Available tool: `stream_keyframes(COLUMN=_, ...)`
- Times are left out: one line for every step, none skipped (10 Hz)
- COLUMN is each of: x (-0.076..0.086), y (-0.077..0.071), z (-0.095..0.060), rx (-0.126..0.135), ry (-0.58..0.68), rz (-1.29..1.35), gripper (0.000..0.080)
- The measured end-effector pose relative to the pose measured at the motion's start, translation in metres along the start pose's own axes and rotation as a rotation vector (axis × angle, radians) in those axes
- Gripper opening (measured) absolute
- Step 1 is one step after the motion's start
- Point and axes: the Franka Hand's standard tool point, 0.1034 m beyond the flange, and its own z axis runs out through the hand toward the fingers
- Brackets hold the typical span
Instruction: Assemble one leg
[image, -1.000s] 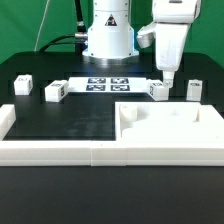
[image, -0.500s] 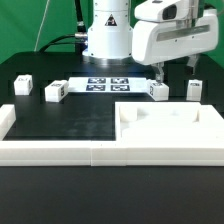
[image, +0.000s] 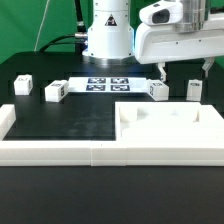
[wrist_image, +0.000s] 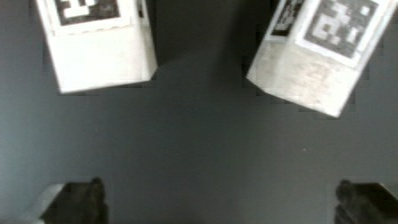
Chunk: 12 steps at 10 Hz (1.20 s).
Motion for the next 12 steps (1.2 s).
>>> stream_keyframes(x=0.000, y=-0.001, z=0.000, rx=0.004, ry=-0.001, rz=0.038, gripper=0.0648)
stream_keyframes(x=-0.003, y=-0.003, z=0.003, rx=0.021, ry=0.004, rz=0.202, gripper=0.0648)
stream_keyframes(x=-0.012, y=-0.015, z=0.008, rx=0.033, ry=0.012, rz=0.349, gripper=0.0648)
stream_keyframes(x=-0.019, y=-0.024, z=0.011, rx=0.038, ry=0.015, rz=0.375, gripper=0.0648)
stream_keyframes(x=-0.022, y=-0.029, z=0.014, rx=0.040, ry=0.014, rz=0.362, gripper=0.0648)
stream_keyframes(x=-0.020, y=-0.022, z=0.013, rx=0.034, ry=-0.019, rz=0.341, gripper=0.0648)
stream_keyframes(x=-0.017, y=-0.022, z=0.012, rx=0.036, ry=-0.015, rz=0.342, gripper=0.0648)
stream_keyframes(x=-0.021, y=-0.020, z=0.015, rx=0.031, ry=-0.044, rz=0.302, gripper=0.0648)
stream_keyframes(x=-0.025, y=-0.015, z=0.018, rx=0.037, ry=-0.141, rz=0.273, gripper=0.0648)
stream_keyframes(x=-0.023, y=-0.017, z=0.018, rx=0.041, ry=-0.214, rz=0.258, gripper=0.0648)
stream_keyframes(x=-0.024, y=-0.020, z=0.017, rx=0.041, ry=-0.283, rz=0.249, gripper=0.0648)
stream_keyframes(x=-0.025, y=-0.022, z=0.016, rx=0.040, ry=-0.335, rz=0.246, gripper=0.0648)
